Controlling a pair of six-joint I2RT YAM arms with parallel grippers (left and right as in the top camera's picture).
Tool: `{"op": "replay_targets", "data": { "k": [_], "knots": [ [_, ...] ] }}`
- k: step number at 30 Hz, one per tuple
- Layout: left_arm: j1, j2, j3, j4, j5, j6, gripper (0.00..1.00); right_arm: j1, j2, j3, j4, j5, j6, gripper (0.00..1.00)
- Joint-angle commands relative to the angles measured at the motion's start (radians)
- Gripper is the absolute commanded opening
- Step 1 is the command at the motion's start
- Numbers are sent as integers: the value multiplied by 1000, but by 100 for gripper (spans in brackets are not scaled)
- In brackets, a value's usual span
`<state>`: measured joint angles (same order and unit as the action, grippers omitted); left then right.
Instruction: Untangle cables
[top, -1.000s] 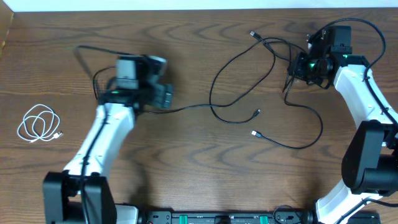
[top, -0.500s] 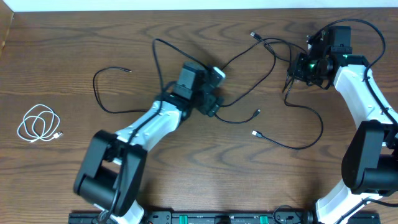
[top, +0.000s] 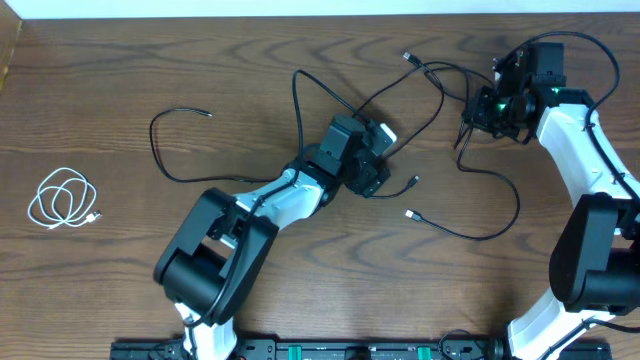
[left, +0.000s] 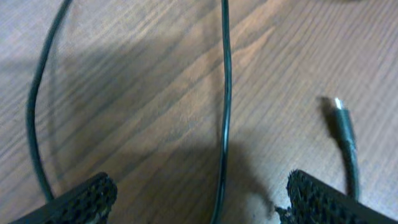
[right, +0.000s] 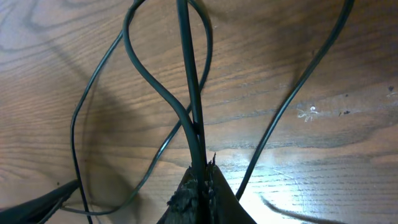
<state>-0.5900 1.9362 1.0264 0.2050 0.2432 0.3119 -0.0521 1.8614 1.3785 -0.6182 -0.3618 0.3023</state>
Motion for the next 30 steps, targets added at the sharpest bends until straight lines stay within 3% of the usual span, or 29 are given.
{"op": "replay_targets", "data": {
  "k": [1,24,30],
  "knots": [
    [1,47,8,38,11,6,88,1,-11,17,-7,11,-16,1],
    [-1,119,8,93,64,6,88,2,-11,17,-11,11,-15,1],
    [-1,153,8,93,64,6,84,2,-11,17,-11,11,-15,1]
  ]
}}
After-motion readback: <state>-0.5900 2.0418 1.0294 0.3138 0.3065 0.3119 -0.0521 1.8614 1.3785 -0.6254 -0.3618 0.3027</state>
